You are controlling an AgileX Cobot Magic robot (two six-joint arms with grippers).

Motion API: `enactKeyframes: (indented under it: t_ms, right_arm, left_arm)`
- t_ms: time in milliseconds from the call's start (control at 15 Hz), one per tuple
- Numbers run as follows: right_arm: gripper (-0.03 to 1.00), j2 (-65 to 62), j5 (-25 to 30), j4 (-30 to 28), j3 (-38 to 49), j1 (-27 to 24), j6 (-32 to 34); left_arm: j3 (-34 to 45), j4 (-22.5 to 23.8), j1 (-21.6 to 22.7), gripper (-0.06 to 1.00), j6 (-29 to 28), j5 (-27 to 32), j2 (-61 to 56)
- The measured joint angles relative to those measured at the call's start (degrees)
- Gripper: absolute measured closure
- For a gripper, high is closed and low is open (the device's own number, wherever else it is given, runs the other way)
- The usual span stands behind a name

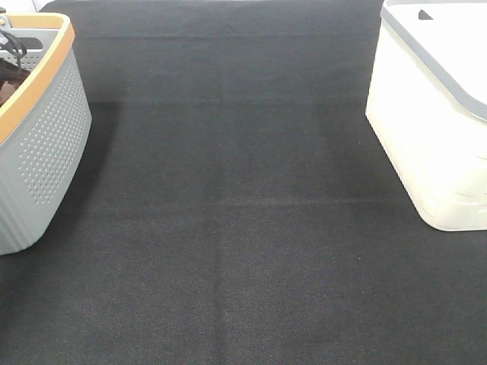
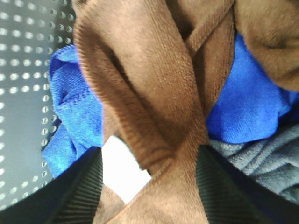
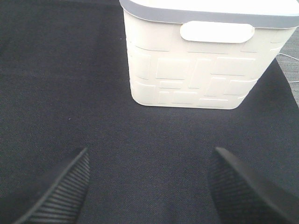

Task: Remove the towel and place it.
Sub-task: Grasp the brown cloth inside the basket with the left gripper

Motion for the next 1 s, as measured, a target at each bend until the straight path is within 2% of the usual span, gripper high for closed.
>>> enactKeyframes:
  t_ms: [200,267,400,467,533,800,1000]
  right_arm:
    - [0.28,0.0,0.0,0.0,0.0,0.0,0.0]
    - [0.28,0.0,0.0,0.0,0.0,0.0,0.0]
    - [0.28,0.0,0.0,0.0,0.0,0.0,0.0]
    - [0.28,0.0,0.0,0.0,0.0,0.0,0.0]
    - [0.28,0.0,0.0,0.0,0.0,0.0,0.0]
    - [0.28,0.0,0.0,0.0,0.0,0.0,0.0]
    - [0.28,0.0,0.0,0.0,0.0,0.0,0.0]
  left_arm:
    - [0.0,1.4,0.0,0.52,0.0,0.0,0.1]
    - [0.0,1.5,0.0,0.60,0.0,0.0,0.1]
    - [0.0,2.3,0.0,0.83,0.0,0.0,0.1]
    - [0.0,2.3,0.0,0.83,0.0,0.0,0.1]
    - [0.0,2.8,0.0,0.93,0.0,0.0,0.1]
    - [0.0,5.1,0.0,0.94,0.0,0.6,-0.1]
    - [0.0,5.1,0.0,0.94,0.1,0.7,-5.8]
